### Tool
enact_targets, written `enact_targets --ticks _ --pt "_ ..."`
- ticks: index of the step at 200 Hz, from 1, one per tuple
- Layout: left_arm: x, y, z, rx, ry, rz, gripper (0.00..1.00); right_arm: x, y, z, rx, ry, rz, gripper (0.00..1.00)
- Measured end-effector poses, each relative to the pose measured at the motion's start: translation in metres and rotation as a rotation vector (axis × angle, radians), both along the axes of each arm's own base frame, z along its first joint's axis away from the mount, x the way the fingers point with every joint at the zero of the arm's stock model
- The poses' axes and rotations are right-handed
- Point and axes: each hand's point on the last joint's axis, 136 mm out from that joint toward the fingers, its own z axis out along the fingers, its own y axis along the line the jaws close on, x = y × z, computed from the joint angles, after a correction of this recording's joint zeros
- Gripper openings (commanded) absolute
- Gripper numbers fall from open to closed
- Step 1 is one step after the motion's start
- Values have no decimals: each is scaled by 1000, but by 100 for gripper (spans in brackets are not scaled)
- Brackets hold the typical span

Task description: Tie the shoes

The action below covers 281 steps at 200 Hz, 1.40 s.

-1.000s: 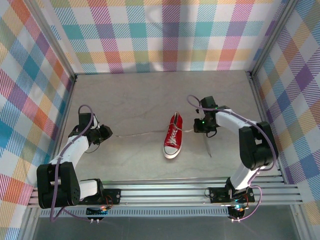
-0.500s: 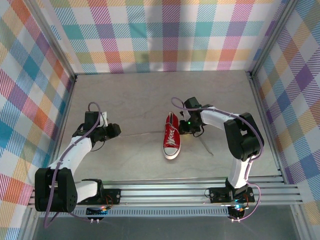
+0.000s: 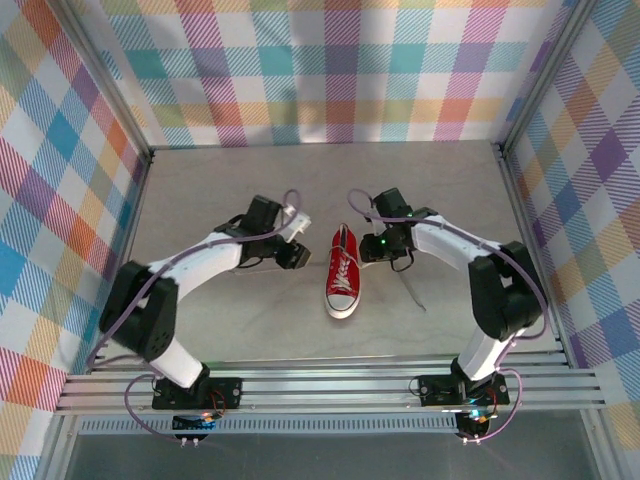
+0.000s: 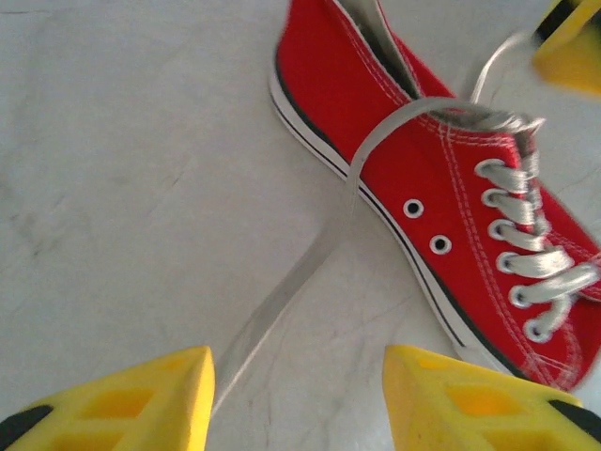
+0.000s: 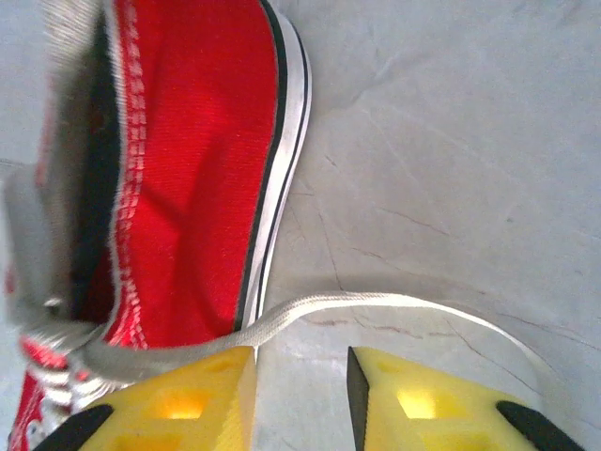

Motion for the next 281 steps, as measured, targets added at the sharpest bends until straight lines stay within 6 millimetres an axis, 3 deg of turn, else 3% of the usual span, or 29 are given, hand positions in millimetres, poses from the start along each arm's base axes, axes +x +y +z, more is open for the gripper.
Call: enact_targets --ticks 30,52,107,164,182,199,230,248,281 --pt "4 -11 -39 119 45 -91 55 -10 -12 7 -12 -27 -17 38" --pt "3 -11 -56 193 77 -125 56 -22 -20 6 -11 -29 -28 43" --pt "-1 -15 -74 334 97 -210 57 -27 -22 13 4 -52 -29 49" --pt "1 -14 -76 378 109 -248 56 -28 -24 27 22 -92 -32 51" --pt "1 -13 -76 386 108 -253 47 -31 -24 27 24 -92 -33 51" --pt "4 -12 -76 395 100 -248 27 -31 -25 26 24 -88 -35 51" --pt "11 -9 -75 418 67 -243 7 -32 -24 26 29 -85 -33 51" --pt "12 -5 -73 405 54 -231 0 -32 -23 26 32 -84 -31 51" --pt "-3 6 -65 370 89 -203 0 -34 -19 29 61 -85 -19 50"
